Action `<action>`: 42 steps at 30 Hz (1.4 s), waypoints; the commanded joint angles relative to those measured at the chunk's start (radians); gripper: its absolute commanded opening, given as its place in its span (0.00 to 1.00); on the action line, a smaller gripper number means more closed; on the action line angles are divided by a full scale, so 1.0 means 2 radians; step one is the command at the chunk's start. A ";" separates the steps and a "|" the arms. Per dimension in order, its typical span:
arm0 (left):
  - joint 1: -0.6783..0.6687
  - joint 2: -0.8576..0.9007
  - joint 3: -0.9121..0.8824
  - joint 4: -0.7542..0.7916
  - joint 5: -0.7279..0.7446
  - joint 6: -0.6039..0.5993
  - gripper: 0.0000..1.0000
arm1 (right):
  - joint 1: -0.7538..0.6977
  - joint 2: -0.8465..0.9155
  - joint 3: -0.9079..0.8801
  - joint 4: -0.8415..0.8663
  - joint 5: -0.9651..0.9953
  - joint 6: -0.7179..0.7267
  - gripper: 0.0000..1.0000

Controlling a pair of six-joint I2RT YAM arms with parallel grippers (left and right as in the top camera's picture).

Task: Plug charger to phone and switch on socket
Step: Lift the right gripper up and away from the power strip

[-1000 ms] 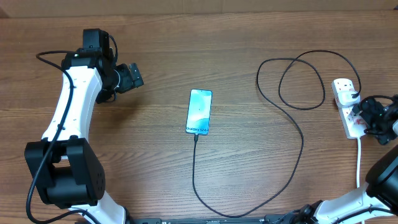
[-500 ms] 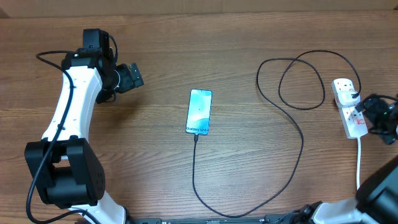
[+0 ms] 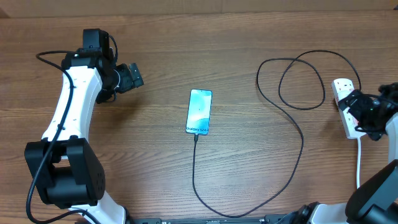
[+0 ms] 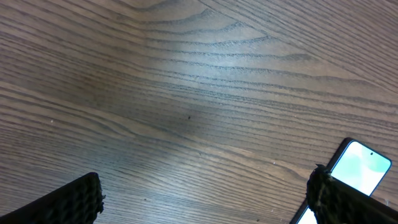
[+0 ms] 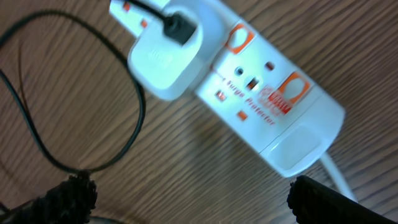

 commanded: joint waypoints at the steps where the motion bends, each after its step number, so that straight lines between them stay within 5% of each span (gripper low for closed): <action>1: -0.002 0.000 0.004 0.001 -0.007 0.011 1.00 | 0.020 0.000 -0.006 -0.006 0.006 -0.002 1.00; 19: -0.002 0.000 0.004 0.001 -0.007 0.011 1.00 | 0.109 0.000 -0.008 -0.044 0.009 -0.019 1.00; 42: -0.002 0.000 0.004 0.001 -0.007 0.011 1.00 | 0.112 0.000 -0.008 -0.010 -0.009 -0.014 1.00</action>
